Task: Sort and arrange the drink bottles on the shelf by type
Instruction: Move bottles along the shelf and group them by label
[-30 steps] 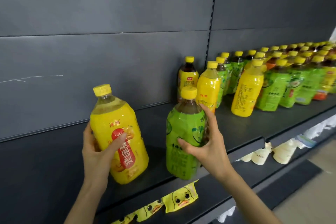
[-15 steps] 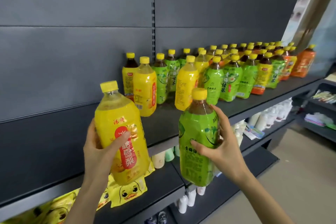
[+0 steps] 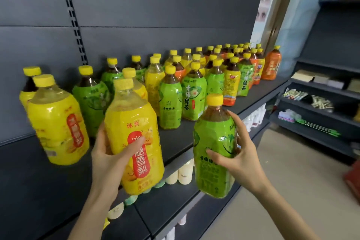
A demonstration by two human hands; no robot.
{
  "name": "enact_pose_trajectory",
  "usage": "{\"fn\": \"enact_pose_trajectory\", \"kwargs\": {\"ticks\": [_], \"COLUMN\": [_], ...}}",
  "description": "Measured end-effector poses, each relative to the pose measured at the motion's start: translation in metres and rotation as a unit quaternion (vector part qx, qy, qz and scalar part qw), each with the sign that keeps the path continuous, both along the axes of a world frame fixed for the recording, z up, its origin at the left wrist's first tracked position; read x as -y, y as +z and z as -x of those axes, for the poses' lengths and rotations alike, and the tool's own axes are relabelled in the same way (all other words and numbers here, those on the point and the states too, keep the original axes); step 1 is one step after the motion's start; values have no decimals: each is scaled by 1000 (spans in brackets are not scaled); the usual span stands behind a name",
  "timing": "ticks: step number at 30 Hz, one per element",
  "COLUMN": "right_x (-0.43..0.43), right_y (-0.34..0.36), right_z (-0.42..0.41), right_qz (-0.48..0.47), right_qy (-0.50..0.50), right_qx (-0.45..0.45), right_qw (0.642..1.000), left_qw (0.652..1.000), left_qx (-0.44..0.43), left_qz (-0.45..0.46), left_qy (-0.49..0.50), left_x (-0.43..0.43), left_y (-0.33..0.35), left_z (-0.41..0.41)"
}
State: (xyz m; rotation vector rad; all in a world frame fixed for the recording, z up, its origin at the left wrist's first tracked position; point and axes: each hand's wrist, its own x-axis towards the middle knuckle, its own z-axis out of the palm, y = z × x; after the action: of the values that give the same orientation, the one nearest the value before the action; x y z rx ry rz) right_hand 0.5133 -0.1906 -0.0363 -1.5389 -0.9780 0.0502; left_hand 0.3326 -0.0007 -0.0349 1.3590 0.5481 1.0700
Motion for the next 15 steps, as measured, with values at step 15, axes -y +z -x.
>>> {"fn": "enact_pose_trajectory", "kwargs": {"ticks": [15], "right_x": [-12], "right_y": [-3], "right_z": [-184], "right_qz": [26], "right_qy": [36], "right_qx": [4], "right_qw": [999], "left_qw": [999], "left_qx": [-19], "left_qz": [-24], "left_qy": [-29], "left_x": [15], "left_y": [9], "left_z": [-182]}}
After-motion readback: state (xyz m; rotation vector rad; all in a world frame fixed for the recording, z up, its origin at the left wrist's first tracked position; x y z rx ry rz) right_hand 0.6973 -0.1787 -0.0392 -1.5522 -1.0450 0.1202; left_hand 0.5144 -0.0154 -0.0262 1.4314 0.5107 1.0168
